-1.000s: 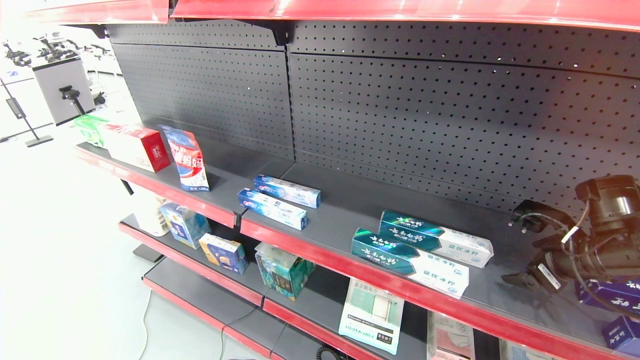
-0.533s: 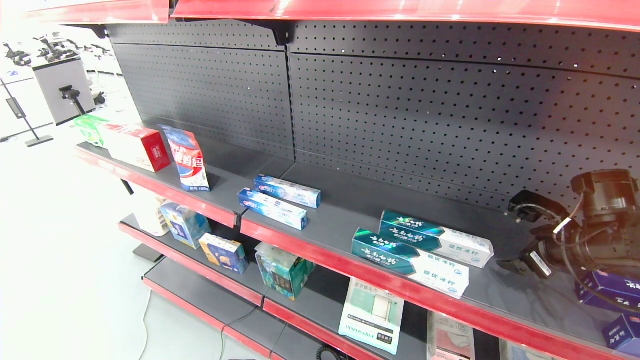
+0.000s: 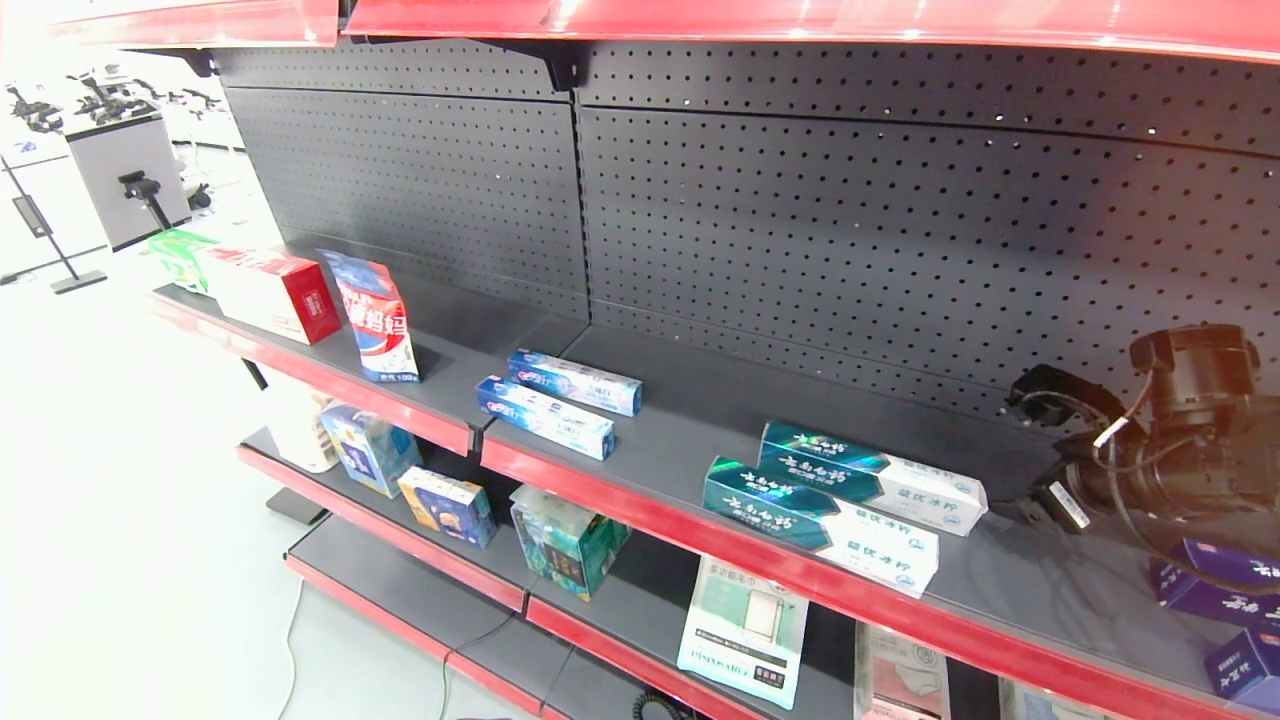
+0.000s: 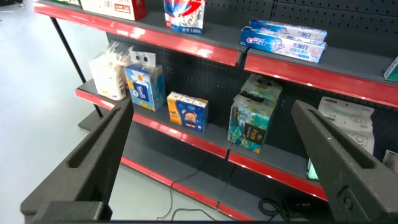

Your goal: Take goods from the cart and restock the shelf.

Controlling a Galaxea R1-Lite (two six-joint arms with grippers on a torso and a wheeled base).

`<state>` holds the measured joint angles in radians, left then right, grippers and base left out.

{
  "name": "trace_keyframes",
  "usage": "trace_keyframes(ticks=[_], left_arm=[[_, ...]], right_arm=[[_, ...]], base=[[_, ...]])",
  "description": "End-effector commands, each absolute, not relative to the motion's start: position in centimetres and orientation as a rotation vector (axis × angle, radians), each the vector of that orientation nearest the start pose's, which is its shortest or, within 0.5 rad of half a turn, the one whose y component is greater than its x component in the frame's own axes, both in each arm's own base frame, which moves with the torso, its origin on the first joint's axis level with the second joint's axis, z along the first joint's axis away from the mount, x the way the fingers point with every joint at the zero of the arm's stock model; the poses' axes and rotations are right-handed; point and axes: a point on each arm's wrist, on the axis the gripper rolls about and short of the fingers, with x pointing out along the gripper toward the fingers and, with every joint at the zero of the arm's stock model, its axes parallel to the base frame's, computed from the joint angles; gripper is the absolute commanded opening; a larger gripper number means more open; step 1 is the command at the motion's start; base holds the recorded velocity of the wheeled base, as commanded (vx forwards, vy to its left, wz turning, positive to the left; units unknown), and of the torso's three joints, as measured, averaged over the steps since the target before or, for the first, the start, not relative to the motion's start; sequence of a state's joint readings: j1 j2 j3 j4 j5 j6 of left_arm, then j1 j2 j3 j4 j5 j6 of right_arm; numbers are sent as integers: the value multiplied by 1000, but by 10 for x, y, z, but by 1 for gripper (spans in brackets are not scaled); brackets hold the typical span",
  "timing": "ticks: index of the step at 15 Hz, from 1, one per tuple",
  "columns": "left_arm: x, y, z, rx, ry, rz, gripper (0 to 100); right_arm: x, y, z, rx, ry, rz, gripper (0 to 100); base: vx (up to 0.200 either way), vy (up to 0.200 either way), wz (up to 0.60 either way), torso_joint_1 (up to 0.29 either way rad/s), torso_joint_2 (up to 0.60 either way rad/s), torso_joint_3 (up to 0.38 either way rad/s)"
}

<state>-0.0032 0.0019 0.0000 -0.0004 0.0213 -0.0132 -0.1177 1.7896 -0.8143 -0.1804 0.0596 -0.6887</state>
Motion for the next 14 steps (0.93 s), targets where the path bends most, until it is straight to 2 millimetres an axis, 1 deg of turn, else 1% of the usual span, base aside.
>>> trace_keyframes(ticks=[1, 6, 7, 14], left_arm=[[-23, 1, 76, -14, 3, 18, 100], [-23, 1, 76, -14, 3, 18, 100], [-23, 1, 76, -14, 3, 18, 100], [-23, 1, 76, -14, 1, 18, 100]], right_arm=[[299, -34, 114, -579, 785, 222, 100], [299, -27, 113, -578, 780, 242, 100], [298, -21, 112, -574, 782, 257, 100], [298, -14, 112, -582, 779, 277, 100]], base=[[0, 0, 0, 0, 0, 0], [0, 0, 0, 0, 0, 0], [0, 0, 0, 0, 0, 0], [0, 0, 0, 0, 0, 0]])
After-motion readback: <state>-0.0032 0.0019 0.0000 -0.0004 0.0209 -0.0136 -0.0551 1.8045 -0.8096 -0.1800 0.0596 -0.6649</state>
